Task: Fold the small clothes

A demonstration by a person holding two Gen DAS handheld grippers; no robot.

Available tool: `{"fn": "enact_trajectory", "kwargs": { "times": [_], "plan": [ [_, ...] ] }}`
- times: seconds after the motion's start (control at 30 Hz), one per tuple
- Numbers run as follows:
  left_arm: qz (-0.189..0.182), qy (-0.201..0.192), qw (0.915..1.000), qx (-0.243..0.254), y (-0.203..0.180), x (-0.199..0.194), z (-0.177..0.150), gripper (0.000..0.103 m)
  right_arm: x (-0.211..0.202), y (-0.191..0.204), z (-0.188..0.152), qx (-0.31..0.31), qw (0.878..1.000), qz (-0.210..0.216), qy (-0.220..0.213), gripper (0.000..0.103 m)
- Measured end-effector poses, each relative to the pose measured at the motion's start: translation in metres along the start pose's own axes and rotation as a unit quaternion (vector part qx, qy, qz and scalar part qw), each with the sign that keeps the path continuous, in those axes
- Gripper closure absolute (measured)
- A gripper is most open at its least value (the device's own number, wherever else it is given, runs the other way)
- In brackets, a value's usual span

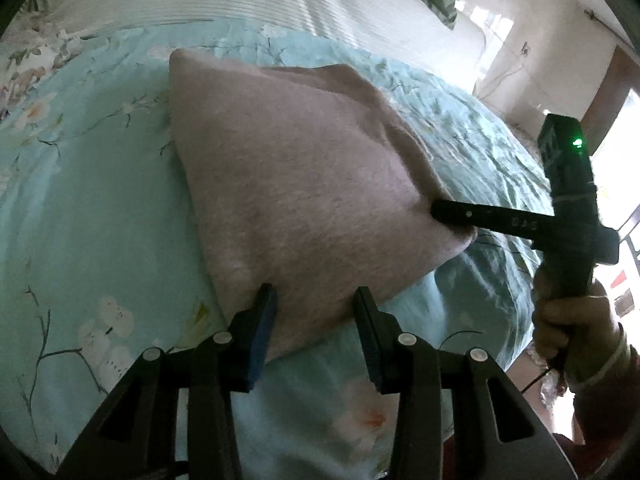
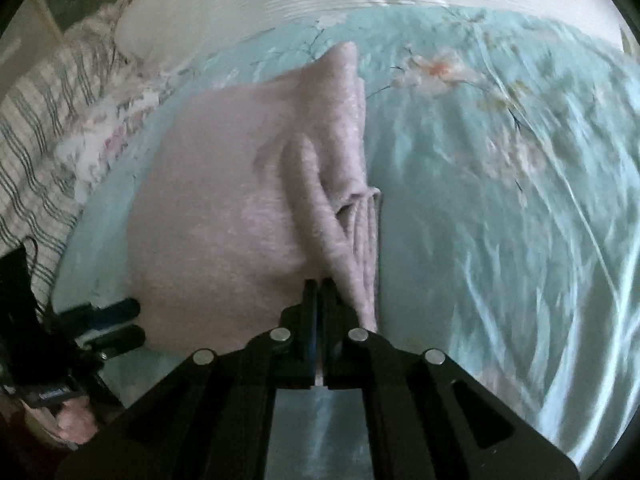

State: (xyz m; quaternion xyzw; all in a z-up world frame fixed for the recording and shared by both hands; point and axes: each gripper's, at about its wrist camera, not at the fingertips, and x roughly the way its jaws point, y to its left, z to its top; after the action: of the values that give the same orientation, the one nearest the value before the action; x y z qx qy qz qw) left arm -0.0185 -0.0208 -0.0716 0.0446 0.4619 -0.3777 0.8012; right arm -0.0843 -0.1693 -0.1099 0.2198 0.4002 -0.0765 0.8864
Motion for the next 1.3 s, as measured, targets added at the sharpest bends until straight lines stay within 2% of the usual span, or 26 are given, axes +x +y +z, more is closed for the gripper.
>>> {"fn": "enact_trajectory", "kwargs": {
  "times": [0.37, 0.5, 0.6, 0.67, 0.73, 0.83, 0.97, 1.07, 1.13, 1.2, 1.23, 1.27, 1.3],
  "plan": [
    [-0.006, -0.011, 0.9992, -0.039, 0.007, -0.016, -0.001, 0.062, -0.011, 0.003, -0.004, 0.006, 1.000, 0.002, -0.002, 0.100],
    [-0.001, -0.059, 0.9967, -0.055, 0.018, -0.036, 0.031, 0.057, -0.030, 0.015, 0.009, -0.002, 0.999, 0.031, -0.039, 0.100],
    [-0.014, -0.077, 0.9945, -0.069, 0.030, -0.028, 0.064, 0.056, -0.028, 0.026, 0.033, -0.012, 0.998, 0.038, -0.054, 0.100],
    [-0.025, -0.073, 0.9941, -0.076, 0.035, -0.014, 0.080, 0.056, -0.014, 0.030, 0.052, -0.015, 0.998, 0.029, -0.058, 0.100],
    [-0.029, -0.044, 0.9954, -0.080, 0.045, 0.011, 0.092, 0.056, 0.003, 0.025, 0.063, -0.004, 0.999, 0.011, -0.046, 0.100],
    [-0.001, -0.017, 0.9968, -0.079, 0.053, 0.036, 0.096, 0.059, 0.028, 0.008, 0.071, 0.019, 1.000, -0.003, -0.020, 0.101],
    [0.011, -0.027, 0.9971, -0.070, 0.048, 0.025, 0.095, 0.059, 0.027, 0.005, 0.069, 0.024, 0.999, 0.008, -0.021, 0.100],
    [0.026, -0.043, 0.9958, -0.077, 0.045, 0.008, 0.091, 0.048, 0.012, 0.009, 0.067, 0.026, 0.999, 0.015, -0.024, 0.099],
    [0.048, -0.056, 0.9930, -0.092, 0.044, -0.006, 0.083, 0.028, 0.002, 0.012, 0.065, 0.024, 0.999, 0.018, -0.029, 0.098],
    [0.075, -0.065, 0.9895, -0.105, 0.045, -0.019, 0.073, 0.020, -0.012, 0.016, 0.061, 0.018, 0.999, 0.020, -0.039, 0.081],
    [0.095, -0.067, 0.9874, -0.108, 0.046, -0.026, 0.066, 0.020, -0.020, 0.018, 0.058, 0.017, 0.999, 0.020, -0.046, 0.053],
    [0.109, -0.064, 0.9861, -0.108, 0.046, -0.029, 0.061, 0.019, -0.025, 0.019, 0.055, 0.015, 0.998, 0.018, -0.052, 0.034],
    [0.126, -0.060, 0.9844, -0.106, 0.047, -0.031, 0.056, 0.018, -0.034, 0.021, 0.050, 0.012, 0.998, 0.015, -0.064, 0.032]
  ]
}}
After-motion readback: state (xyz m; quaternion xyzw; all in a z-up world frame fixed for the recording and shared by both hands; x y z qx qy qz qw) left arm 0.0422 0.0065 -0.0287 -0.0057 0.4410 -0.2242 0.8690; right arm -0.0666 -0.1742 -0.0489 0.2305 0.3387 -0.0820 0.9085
